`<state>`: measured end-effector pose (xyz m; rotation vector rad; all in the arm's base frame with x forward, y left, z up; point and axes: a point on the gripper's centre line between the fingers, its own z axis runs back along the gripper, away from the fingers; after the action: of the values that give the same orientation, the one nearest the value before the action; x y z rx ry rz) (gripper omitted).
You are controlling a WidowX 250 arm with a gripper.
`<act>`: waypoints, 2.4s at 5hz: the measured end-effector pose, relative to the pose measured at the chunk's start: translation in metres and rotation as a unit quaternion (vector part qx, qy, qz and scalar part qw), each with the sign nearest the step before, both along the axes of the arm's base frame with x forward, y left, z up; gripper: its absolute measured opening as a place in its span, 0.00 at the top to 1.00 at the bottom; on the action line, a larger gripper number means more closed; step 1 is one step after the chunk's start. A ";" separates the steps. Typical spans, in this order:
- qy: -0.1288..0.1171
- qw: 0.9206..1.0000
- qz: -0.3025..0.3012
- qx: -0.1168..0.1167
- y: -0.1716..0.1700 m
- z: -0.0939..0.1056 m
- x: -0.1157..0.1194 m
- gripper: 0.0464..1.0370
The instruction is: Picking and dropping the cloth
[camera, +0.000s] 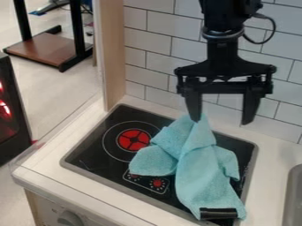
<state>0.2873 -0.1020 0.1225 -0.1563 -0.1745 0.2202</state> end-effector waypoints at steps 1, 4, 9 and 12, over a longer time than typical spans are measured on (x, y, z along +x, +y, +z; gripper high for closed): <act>0.005 0.999 0.033 0.030 0.023 -0.008 0.000 0.04; 0.014 0.996 0.011 0.086 0.042 -0.045 -0.001 0.04; 0.041 0.997 -0.037 0.053 0.029 -0.090 -0.001 0.04; 0.037 0.997 -0.028 0.059 0.039 -0.097 0.007 0.70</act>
<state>0.2940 -0.0632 0.0250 -0.0355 -0.1080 0.1595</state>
